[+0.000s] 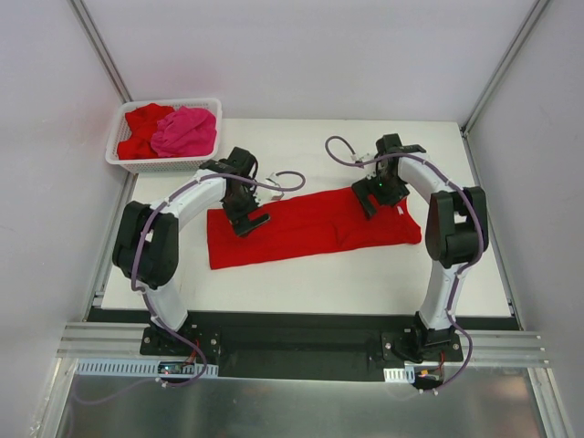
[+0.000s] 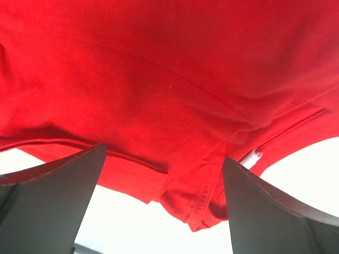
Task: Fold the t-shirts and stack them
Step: Rotate the tshirt 90 degrees
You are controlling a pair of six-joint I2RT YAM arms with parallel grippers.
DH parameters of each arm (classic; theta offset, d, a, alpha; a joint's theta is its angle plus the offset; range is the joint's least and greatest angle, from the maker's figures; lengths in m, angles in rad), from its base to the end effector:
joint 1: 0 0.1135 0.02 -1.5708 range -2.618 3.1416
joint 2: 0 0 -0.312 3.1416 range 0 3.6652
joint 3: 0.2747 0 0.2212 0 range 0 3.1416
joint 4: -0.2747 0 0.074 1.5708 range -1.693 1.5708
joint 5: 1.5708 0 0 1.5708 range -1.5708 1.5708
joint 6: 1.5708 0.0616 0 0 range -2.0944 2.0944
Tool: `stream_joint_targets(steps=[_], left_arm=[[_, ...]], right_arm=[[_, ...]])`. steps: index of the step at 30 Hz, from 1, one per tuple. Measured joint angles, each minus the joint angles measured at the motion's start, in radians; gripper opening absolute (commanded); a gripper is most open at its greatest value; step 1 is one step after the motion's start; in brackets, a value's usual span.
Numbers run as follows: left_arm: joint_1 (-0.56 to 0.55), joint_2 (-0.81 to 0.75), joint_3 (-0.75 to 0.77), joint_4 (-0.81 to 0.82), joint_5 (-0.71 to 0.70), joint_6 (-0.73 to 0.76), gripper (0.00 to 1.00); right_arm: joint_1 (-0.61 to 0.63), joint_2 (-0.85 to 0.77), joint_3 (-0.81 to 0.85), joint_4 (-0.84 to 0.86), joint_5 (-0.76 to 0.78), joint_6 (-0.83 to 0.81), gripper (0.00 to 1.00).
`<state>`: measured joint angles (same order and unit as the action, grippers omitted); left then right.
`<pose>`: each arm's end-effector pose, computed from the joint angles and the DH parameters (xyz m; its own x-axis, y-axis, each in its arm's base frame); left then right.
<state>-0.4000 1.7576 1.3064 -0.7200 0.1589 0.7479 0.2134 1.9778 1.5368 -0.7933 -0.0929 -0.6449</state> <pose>0.3169 -0.1446 0.2570 -0.3220 0.8652 -0.3844 0.9005 0.4052 0.1577 0.3959 0.0916 0.2357 -0.5925 -0.7408 -0.3165 -0.7470 0.6523 -0.1285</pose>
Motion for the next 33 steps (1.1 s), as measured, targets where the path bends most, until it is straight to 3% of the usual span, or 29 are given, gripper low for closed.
stream_joint_targets(steps=[10, 23, 33], left_arm=[[0.0, 0.033, 0.0, 0.0, 0.024, -0.009, 0.99], [0.0, 0.161, 0.037, 0.0, 0.05, -0.027, 0.99], [0.0, 0.166, 0.03, 0.007, 0.051, -0.033, 0.99]], right_arm=[[-0.013, 0.075, 0.014, -0.05, -0.029, -0.012, 0.96], [-0.013, 0.148, 0.126, -0.114, -0.042, -0.027, 0.96], [-0.014, 0.217, 0.227, -0.156, -0.034, -0.042, 0.96]])
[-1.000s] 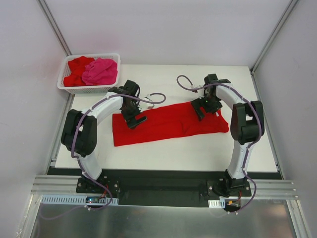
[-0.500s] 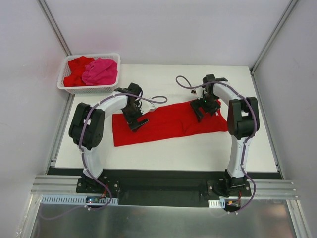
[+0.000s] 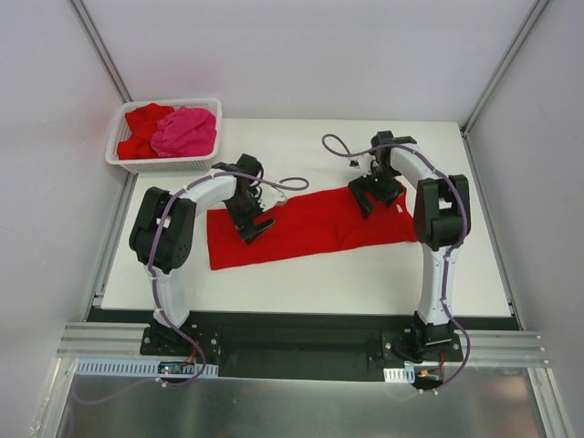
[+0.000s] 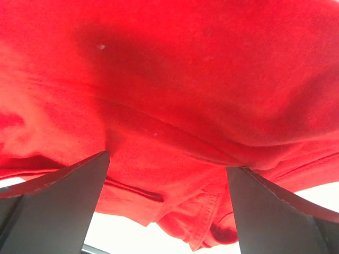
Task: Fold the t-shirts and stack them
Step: Rotate the tshirt 90 degrees
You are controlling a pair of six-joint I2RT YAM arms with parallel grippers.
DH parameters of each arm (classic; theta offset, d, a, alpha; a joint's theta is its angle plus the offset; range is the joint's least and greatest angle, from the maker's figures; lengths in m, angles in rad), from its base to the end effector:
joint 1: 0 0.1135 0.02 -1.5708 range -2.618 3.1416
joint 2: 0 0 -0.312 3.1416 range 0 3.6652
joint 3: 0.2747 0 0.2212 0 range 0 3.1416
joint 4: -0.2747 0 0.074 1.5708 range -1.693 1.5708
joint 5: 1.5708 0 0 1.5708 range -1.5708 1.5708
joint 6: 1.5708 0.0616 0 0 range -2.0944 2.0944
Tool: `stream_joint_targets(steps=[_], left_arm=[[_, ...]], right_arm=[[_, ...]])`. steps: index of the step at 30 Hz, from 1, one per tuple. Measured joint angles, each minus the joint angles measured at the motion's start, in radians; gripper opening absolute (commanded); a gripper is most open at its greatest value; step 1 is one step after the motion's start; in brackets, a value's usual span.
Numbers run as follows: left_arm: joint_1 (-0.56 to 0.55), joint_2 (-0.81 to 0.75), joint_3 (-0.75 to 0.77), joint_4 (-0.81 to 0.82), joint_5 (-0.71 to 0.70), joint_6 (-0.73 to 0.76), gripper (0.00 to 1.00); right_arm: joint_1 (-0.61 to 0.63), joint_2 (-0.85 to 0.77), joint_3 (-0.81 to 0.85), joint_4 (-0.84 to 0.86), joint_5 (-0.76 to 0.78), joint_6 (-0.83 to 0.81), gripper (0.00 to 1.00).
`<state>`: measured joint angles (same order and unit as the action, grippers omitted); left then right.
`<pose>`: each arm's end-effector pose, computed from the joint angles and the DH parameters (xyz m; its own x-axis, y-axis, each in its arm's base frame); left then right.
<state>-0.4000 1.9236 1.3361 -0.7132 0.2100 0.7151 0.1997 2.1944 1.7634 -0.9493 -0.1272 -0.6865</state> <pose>0.3396 -0.1575 0.2088 -0.3869 0.8598 -0.3332 0.9083 0.4177 0.0233 0.4359 0.0962 0.1997 -0.6048 -0.7639 -0.2254 -0.7804 0.6248 -0.0237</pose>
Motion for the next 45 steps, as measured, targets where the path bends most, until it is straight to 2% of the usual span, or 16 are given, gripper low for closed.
stream_joint_targets(steps=[28, 45], left_arm=[[-0.002, -0.077, -0.078, -0.011, 0.067, -0.077, 0.99], [-0.045, -0.036, -0.037, -0.039, 0.146, -0.157, 0.99]], right_arm=[[-0.001, 0.217, 0.349, -0.126, 0.13, -0.071, 0.96], [0.052, 0.238, 0.399, -0.031, 0.271, -0.164, 0.96]])
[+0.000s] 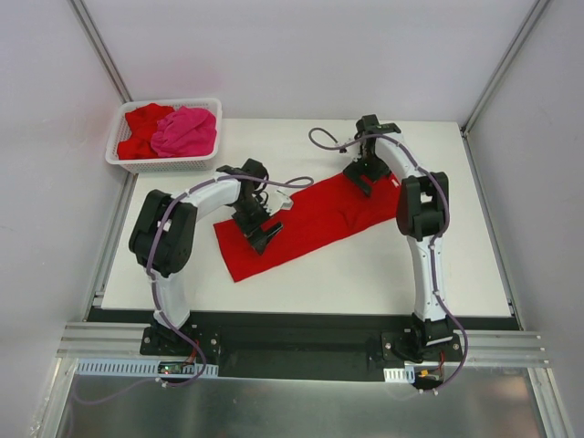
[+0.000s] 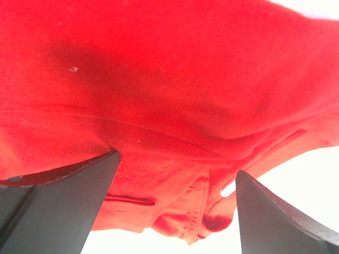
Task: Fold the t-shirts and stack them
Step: Rotate the tshirt 90 degrees
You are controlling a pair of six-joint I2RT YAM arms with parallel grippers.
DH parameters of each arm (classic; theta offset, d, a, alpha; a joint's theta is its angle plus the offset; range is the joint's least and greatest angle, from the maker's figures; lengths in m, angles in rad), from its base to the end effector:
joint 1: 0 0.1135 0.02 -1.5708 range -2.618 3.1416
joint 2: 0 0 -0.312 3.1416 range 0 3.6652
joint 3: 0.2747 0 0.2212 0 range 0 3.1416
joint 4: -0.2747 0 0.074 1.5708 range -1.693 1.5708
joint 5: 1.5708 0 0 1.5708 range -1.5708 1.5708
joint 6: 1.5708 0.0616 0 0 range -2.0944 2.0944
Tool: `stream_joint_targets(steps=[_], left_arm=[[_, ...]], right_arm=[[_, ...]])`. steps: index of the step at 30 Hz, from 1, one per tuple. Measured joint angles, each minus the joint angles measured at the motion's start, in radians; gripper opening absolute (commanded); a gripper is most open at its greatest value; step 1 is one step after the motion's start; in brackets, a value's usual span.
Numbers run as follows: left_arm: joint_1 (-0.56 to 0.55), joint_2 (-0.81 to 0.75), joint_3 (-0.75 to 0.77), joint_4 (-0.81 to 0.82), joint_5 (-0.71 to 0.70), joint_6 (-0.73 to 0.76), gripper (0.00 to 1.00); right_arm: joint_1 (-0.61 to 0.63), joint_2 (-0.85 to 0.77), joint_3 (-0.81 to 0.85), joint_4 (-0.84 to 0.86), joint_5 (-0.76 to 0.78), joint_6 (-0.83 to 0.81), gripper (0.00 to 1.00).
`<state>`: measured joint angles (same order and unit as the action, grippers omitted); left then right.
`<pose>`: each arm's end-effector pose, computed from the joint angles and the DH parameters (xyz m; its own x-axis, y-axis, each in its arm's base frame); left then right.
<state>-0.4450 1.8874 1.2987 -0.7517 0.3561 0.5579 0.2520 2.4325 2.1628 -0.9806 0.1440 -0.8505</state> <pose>0.3135 -0.1733 0.2134 -0.4939 0.7853 -0.3734 0.8685 0.4668 -0.1671 0.5063 0.1212 0.1897 -0.4537 -0.8849 -0.1054 -0.8247 0.4617 -0.3266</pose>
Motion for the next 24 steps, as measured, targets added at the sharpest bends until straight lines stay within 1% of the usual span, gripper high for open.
stream_joint_targets(steps=[6, 14, 21, 24], left_arm=[[-0.043, 0.042, 0.055, -0.005, 0.029, -0.043, 0.99], [-0.151, 0.045, 0.058, -0.004, 0.039, -0.073, 0.99], [-0.252, 0.05, 0.061, -0.005, 0.034, -0.087, 0.99], [-0.285, 0.068, 0.086, -0.014, 0.033, -0.096, 0.99]], right_arm=[[0.028, 0.008, 0.01, 0.101, 0.062, -0.045, 0.96], [0.059, 0.033, 0.027, 0.246, 0.142, -0.103, 0.96], [0.062, 0.056, 0.044, 0.344, 0.164, -0.119, 0.96], [0.063, 0.062, 0.048, 0.379, 0.166, -0.12, 0.96]])
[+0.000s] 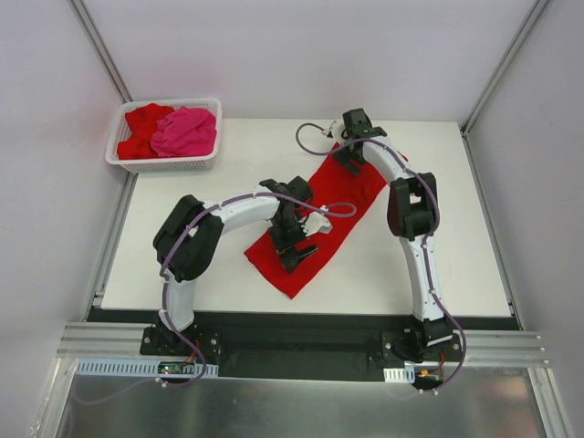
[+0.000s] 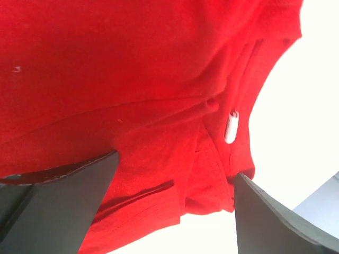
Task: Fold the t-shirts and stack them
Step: Rotate the tshirt 90 degrees
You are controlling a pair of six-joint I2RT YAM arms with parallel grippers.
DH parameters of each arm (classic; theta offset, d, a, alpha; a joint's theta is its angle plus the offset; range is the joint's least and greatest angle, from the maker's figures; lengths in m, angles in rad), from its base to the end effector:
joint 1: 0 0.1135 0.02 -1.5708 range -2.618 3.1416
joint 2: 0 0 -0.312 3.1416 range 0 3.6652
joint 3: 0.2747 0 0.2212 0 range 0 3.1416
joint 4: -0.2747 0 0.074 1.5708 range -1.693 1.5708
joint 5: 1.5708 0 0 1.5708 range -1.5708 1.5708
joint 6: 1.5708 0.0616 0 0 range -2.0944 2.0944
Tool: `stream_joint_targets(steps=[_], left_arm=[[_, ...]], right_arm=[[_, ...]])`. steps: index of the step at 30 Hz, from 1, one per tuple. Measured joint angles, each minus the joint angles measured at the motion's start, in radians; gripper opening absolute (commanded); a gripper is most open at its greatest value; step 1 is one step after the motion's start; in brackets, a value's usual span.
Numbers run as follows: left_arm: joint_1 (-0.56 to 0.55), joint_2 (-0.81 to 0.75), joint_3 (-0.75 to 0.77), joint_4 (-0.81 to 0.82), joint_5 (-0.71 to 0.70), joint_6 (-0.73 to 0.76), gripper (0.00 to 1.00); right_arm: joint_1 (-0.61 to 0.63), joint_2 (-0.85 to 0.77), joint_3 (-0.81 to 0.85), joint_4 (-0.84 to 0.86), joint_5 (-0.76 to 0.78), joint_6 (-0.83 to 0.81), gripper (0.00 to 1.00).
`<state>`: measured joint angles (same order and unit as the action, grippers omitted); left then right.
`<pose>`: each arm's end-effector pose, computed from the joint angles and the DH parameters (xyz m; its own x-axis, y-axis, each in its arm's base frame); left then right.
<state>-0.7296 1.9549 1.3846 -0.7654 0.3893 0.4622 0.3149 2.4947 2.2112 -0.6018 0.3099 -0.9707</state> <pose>0.2670 -0.2701 0.2109 -0.3445 0.8615 -0.3731 0.9342 0.2755 -0.2265 0.5517 0.1600 0.1969 -0.3237 -0.9321 -0.1627 -0.6703 0.3473 -0.6558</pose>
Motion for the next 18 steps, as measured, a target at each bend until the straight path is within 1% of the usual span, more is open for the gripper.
stream_joint_targets(steps=[7, 13, 18], left_arm=[[-0.043, 0.088, 0.128, -0.035, 0.011, -0.028, 0.99], [-0.084, 0.163, 0.245, -0.04, 0.03, -0.04, 0.99], [-0.109, 0.19, 0.292, -0.022, 0.036, -0.044, 0.99]], right_arm=[[0.0, 0.005, 0.001, 0.075, -0.027, 0.03, 0.96], [0.0, 0.005, 0.001, 0.115, -0.089, 0.12, 0.96], [0.0, 0.005, 0.001, 0.119, -0.117, 0.174, 0.96]])
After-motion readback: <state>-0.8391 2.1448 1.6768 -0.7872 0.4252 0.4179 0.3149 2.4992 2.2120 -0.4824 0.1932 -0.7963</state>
